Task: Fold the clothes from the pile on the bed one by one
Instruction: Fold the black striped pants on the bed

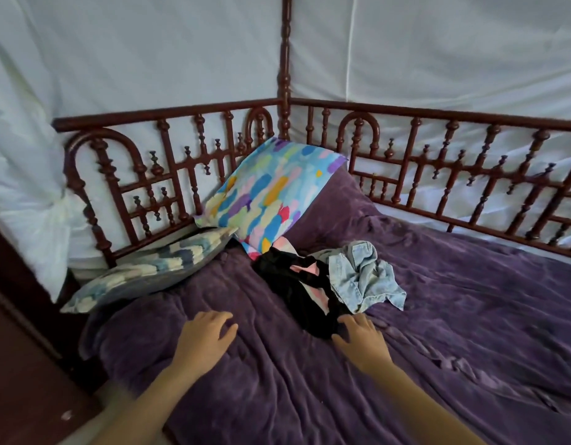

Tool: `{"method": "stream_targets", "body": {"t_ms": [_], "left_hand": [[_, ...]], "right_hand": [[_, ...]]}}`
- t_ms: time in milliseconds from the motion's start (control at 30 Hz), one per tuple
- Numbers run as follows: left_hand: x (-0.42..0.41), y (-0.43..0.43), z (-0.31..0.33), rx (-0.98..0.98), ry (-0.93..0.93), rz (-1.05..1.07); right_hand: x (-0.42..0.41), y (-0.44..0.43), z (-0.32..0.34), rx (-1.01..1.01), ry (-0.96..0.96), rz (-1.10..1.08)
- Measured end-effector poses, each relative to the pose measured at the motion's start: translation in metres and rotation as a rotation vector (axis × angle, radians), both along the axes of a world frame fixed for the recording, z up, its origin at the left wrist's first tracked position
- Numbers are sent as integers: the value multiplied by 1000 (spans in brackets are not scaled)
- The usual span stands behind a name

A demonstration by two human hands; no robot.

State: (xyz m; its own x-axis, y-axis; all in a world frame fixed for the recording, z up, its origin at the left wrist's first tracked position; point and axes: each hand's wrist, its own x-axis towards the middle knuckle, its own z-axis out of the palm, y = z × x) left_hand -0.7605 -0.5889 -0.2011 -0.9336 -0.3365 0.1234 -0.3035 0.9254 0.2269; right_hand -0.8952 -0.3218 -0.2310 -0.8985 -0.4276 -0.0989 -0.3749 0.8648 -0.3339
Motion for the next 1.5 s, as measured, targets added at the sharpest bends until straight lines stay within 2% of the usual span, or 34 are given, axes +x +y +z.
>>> {"method": "stream_targets", "body": {"t_ms": [233, 433, 567, 700, 967, 1133, 1267, 1500], "left_hand": [[-71, -34, -34, 50, -75, -96], [-134, -67, -60, 150, -94, -214], [-173, -116, -70, 150, -114, -263], [-203, -150, -90, 141, -215, -278], [-226, -142, -130, 252, -307, -317], [-231, -145, -151, 293, -361, -282], [-240, -141, -166, 329, -407, -262], [-251, -109, -177, 409, -394, -276]], "right_hand": [[-14, -19, -29, 9, -112, -193], [-46, -69, -41, -12, -218, -384], [-69, -102, -54, -62, -301, -537], [-80, -122, -71, -155, -392, -703], [-120, -121, -105, -142, -450, -865], [-144, -123, -132, -299, -513, -960], [-149, -126, -152, -330, -474, -1020], [-145, -118, -157, -211, -432, -1030]]}}
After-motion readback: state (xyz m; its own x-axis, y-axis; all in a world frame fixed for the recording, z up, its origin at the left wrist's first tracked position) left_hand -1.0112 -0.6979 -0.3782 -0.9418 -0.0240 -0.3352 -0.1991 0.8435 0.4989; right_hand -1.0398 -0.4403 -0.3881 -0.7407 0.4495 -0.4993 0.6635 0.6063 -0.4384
